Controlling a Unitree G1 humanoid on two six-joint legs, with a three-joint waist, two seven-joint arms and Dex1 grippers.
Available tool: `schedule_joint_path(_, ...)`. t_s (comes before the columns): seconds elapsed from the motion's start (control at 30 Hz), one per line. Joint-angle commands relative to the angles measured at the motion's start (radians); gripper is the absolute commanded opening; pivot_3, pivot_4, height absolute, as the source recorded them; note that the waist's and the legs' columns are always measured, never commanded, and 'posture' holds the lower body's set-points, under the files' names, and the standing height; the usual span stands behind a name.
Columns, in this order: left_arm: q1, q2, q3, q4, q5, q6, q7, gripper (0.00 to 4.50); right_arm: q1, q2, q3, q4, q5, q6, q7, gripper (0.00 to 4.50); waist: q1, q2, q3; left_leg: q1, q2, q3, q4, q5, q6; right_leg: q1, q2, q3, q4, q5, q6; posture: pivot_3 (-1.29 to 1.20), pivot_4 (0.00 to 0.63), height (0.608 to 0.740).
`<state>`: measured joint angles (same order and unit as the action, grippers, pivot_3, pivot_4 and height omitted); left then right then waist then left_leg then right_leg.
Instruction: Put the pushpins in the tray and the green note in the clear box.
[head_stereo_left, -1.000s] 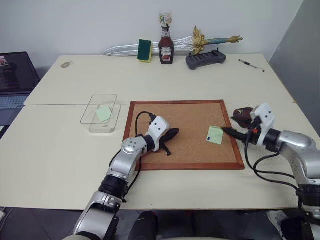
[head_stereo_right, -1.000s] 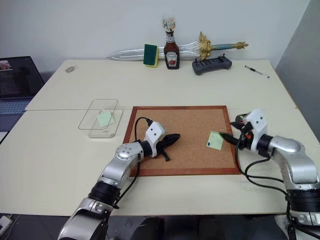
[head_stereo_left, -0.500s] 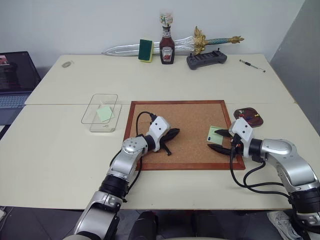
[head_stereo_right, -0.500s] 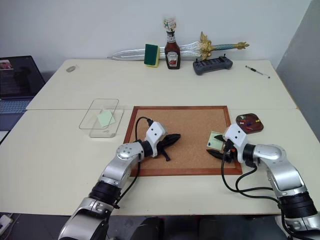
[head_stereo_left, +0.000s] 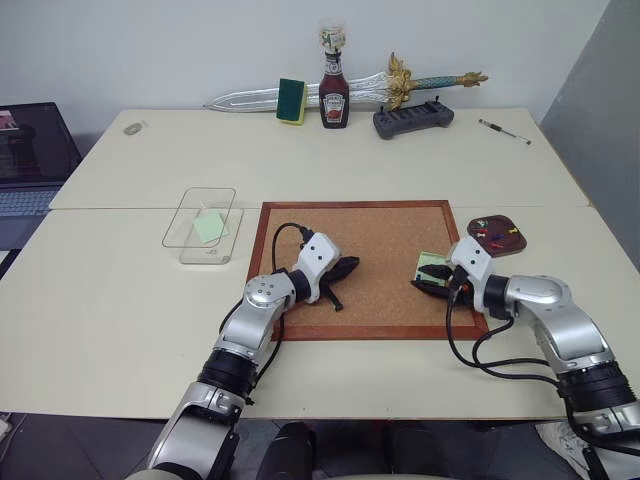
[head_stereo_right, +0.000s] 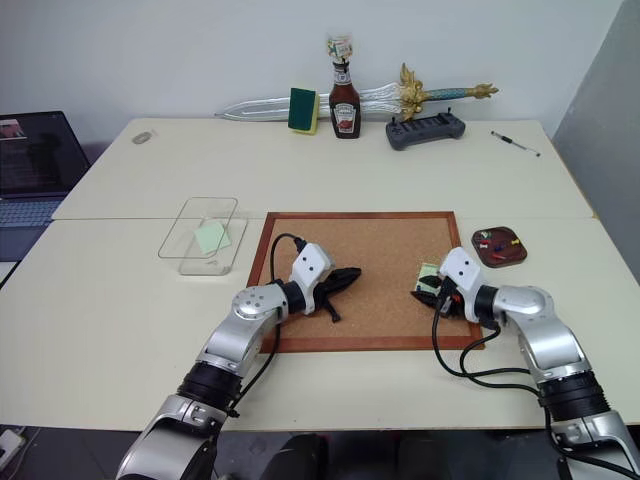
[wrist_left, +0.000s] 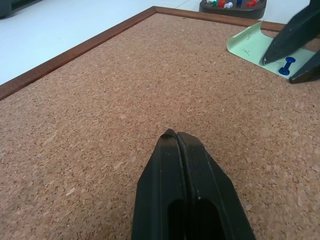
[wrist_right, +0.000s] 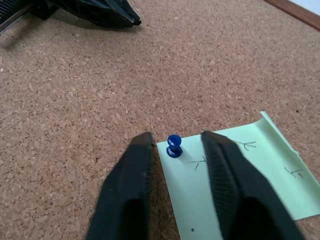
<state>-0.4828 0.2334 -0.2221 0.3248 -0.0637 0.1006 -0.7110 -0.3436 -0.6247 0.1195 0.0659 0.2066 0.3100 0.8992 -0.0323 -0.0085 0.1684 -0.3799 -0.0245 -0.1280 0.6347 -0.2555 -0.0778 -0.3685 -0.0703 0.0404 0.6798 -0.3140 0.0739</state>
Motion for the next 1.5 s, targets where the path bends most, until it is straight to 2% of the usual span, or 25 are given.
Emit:
schedule_joint_path(0.03,0.038,0.009,-0.027,0.026,0.025,0.024,-0.011,0.00,-0.017,-0.003,-0.017,0.000,-0.002,-0.022,0.011,0.49,0.000,0.000,0.000,0.000,0.000,0.000,0.000,0.000,0.000,0.000,0.000,0.000,0.000,0.000,0.000,0.00,0.150,0.740)
schedule_joint_path(0.1,0.039,0.011,-0.027,0.024,0.025,0.026,-0.011,0.00,-0.020,0.003,-0.026,-0.003,0.011,-0.016,0.013,0.06,-0.001,0.000,0.000,0.000,0.000,0.000,0.000,0.000,0.000,0.000,0.000,0.000,0.000,0.000,0.000,0.00,0.150,0.740)
schedule_joint_path(0.13,0.040,0.012,-0.027,0.024,0.026,0.025,-0.011,0.00,-0.021,0.007,-0.032,-0.007,0.020,-0.010,0.014,0.01,-0.001,0.000,0.000,0.000,0.000,0.000,0.000,0.000,0.000,0.000,0.000,0.000,0.000,0.000,0.000,0.00,0.150,0.740)
schedule_joint_path(0.57,0.038,0.002,-0.008,0.013,0.002,0.092,-0.006,0.00,-0.057,0.015,-0.075,-0.133,0.069,-0.033,0.021,0.01,-0.006,0.000,0.000,0.000,0.000,0.000,0.000,0.000,0.000,-0.001,0.000,0.000,0.000,0.000,0.000,0.00,0.150,0.740)
schedule_joint_path(0.67,0.034,0.003,-0.008,0.020,0.008,0.091,-0.001,0.48,-0.073,0.009,-0.078,-0.161,0.076,-0.028,0.023,0.00,-0.007,0.000,0.000,0.000,0.000,0.000,0.000,0.000,0.000,0.000,0.000,0.000,0.000,0.000,0.000,0.00,0.150,0.740)
schedule_joint_path(0.77,0.030,0.002,-0.006,0.027,0.014,0.088,0.007,1.22,-0.085,0.005,-0.076,-0.181,0.076,-0.026,0.030,0.00,-0.003,-0.001,-0.001,0.000,0.000,-0.001,0.000,0.000,0.000,0.000,0.000,-0.001,0.000,0.000,0.000,0.00,0.150,0.740)
schedule_joint_path(0.9,0.022,-0.004,0.007,0.025,0.003,0.095,0.015,1.87,-0.089,-0.003,-0.059,-0.194,0.058,-0.042,0.042,0.00,-0.002,-0.001,-0.001,0.000,0.000,-0.001,0.000,0.000,0.000,0.000,0.000,-0.001,0.000,0.000,0.000,0.00,0.150,0.740)
schedule_joint_path(1.23,-0.017,-0.038,0.166,-0.162,-0.219,0.357,0.028,3.59,-0.093,-0.014,0.003,-0.168,-0.061,-0.211,0.045,0.00,-0.007,-0.003,0.001,-0.001,0.000,-0.001,0.000,0.000,0.000,-0.002,0.000,-0.001,0.000,0.000,0.000,0.00,0.150,0.740)
schedule_joint_path(1.4,-0.061,-0.086,0.231,-0.261,-0.353,0.520,0.065,4.49,-0.117,-0.011,0.020,-0.137,-0.121,-0.331,0.032,0.00,-0.003,-0.005,0.002,-0.002,0.000,-0.002,0.000,0.000,0.000,-0.002,0.000,-0.001,0.000,0.000,0.000,0.00,0.150,0.740)
schedule_joint_path(1.5,-0.097,-0.122,0.271,-0.288,-0.432,0.601,0.087,4.49,-0.133,-0.007,0.032,-0.119,-0.153,-0.398,0.030,0.00,-0.001,-0.008,0.004,-0.003,0.000,-0.002,0.000,0.001,-0.001,-0.002,0.000,-0.001,0.000,0.000,0.000,0.00,0.150,0.740)
